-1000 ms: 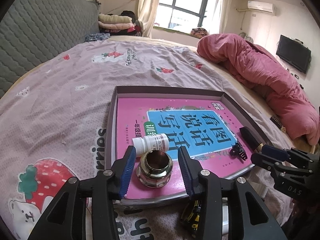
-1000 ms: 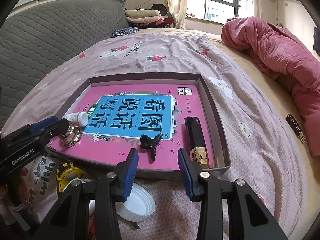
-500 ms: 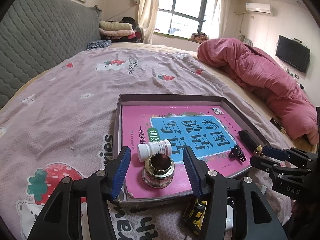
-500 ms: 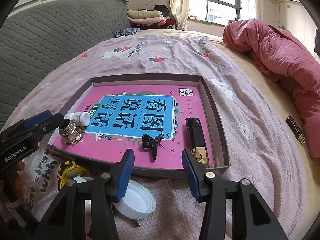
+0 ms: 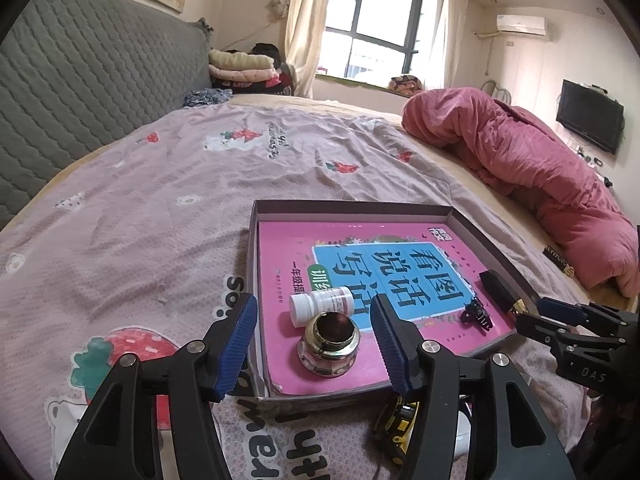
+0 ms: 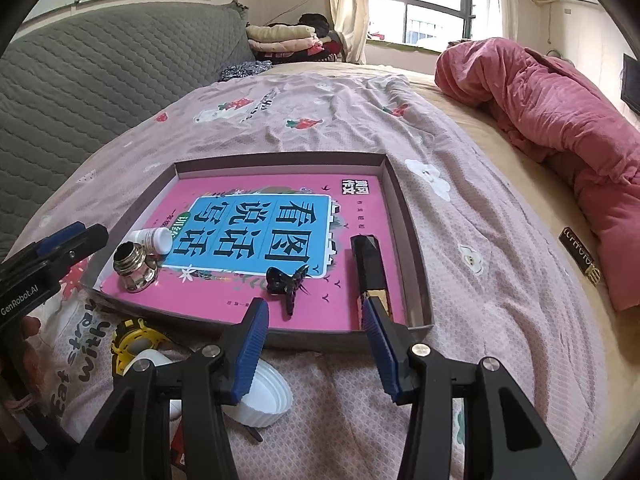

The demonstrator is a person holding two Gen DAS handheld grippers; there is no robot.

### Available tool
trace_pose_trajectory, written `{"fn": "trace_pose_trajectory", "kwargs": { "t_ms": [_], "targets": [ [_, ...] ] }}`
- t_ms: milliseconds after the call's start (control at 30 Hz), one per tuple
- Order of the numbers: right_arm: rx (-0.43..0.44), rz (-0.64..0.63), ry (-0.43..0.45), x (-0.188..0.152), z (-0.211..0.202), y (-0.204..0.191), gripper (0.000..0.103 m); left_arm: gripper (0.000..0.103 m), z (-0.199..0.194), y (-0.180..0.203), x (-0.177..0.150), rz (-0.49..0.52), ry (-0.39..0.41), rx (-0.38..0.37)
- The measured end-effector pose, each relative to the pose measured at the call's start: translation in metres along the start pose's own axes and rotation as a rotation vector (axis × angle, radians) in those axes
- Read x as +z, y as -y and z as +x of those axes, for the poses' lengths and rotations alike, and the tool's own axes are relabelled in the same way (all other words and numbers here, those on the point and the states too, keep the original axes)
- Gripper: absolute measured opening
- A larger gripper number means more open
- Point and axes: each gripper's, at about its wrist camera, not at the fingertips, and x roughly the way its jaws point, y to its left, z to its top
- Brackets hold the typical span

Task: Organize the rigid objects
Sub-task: 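Withdraw both tools from the tray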

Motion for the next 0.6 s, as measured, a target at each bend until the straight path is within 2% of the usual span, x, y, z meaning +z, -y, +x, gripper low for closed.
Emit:
{"fn": "trace_pose_trajectory", "kwargs": {
  "t_ms": [600],
  "targets": [
    [0.029,-0.015,0.008,-0.009,-0.021,-0.005,0.049,0.060,-0.022,0.008,-0.008,0.028,0.007,0.032]
  ]
}}
